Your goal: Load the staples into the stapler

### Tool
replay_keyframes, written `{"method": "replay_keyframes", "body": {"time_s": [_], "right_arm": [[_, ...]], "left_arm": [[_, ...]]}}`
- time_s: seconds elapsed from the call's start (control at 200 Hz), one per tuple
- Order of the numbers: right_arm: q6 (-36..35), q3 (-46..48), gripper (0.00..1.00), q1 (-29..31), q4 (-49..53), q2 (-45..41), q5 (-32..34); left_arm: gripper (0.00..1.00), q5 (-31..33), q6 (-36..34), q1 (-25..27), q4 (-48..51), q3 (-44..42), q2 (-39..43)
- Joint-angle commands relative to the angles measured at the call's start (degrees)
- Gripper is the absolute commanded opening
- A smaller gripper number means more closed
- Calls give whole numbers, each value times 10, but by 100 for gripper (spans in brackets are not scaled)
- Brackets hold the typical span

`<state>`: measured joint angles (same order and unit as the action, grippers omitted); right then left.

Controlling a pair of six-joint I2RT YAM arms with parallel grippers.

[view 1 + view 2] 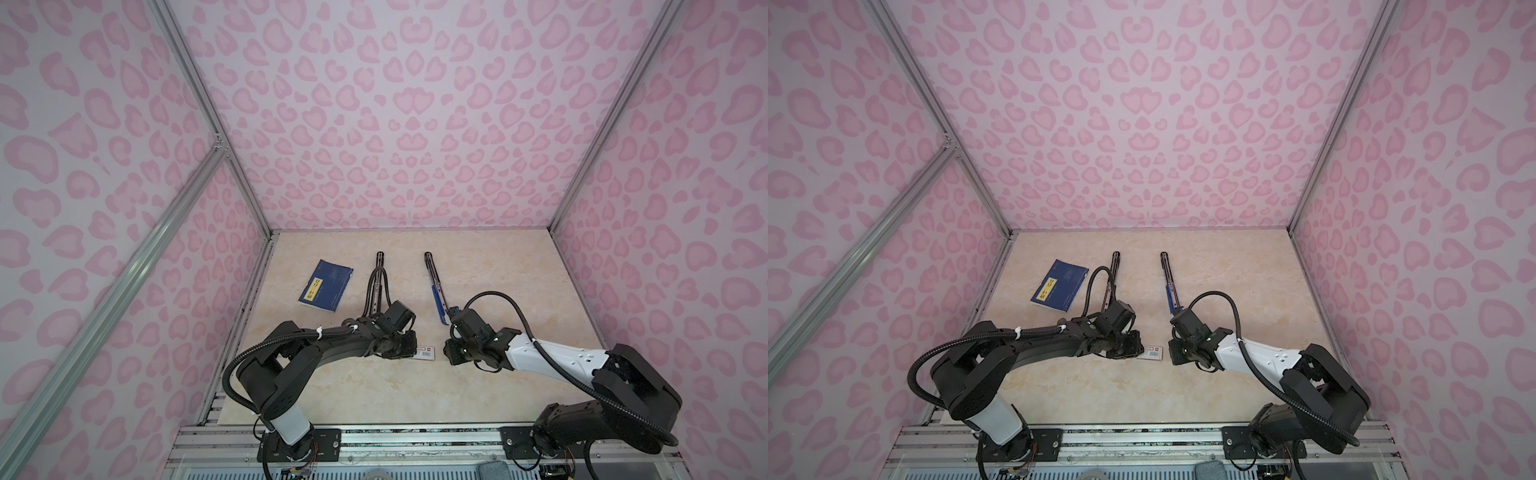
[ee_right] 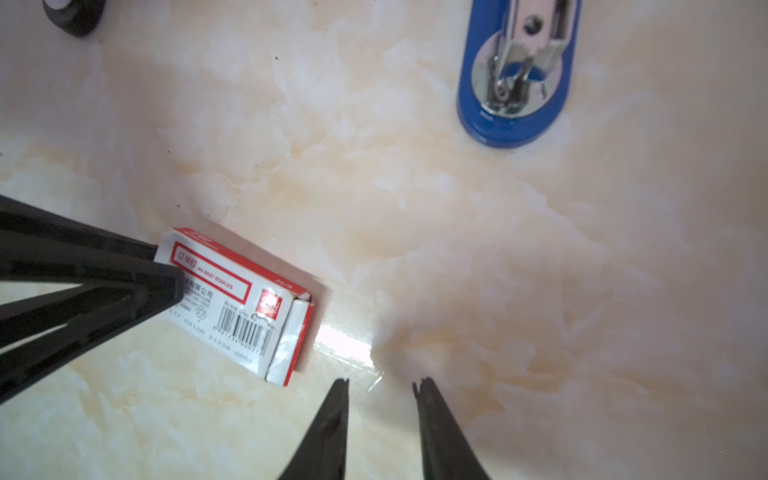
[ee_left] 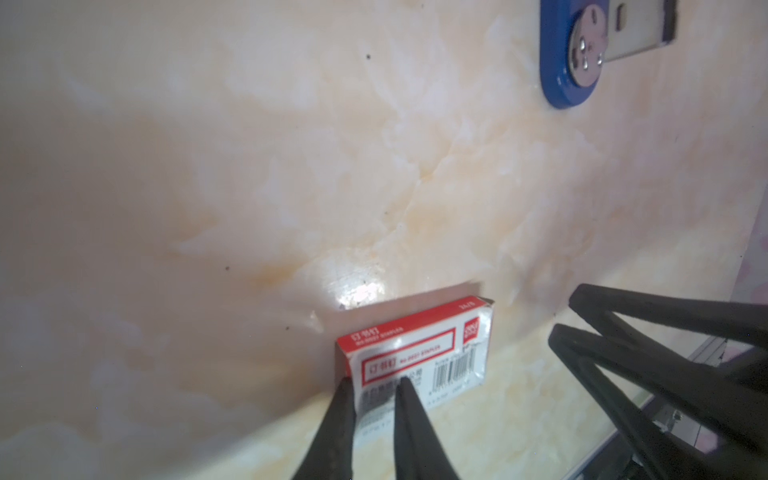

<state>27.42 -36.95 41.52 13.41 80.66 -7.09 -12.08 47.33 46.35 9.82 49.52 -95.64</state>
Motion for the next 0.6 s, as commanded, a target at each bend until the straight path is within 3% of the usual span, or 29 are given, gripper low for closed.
{"method": "replay_keyframes", "body": {"time_s": [0.0,0.235,0.595], "right_arm": [[5,3,32,0,-1,0,-1],[11,7,33,1,-15,3,-13],[19,4,34,11,-23,8,-12]], "left_arm": [[27,5,4,0,11,0,12],[32,11,3,-1,15,-3,22],[31,27,7,-3,28,-16,22]]}}
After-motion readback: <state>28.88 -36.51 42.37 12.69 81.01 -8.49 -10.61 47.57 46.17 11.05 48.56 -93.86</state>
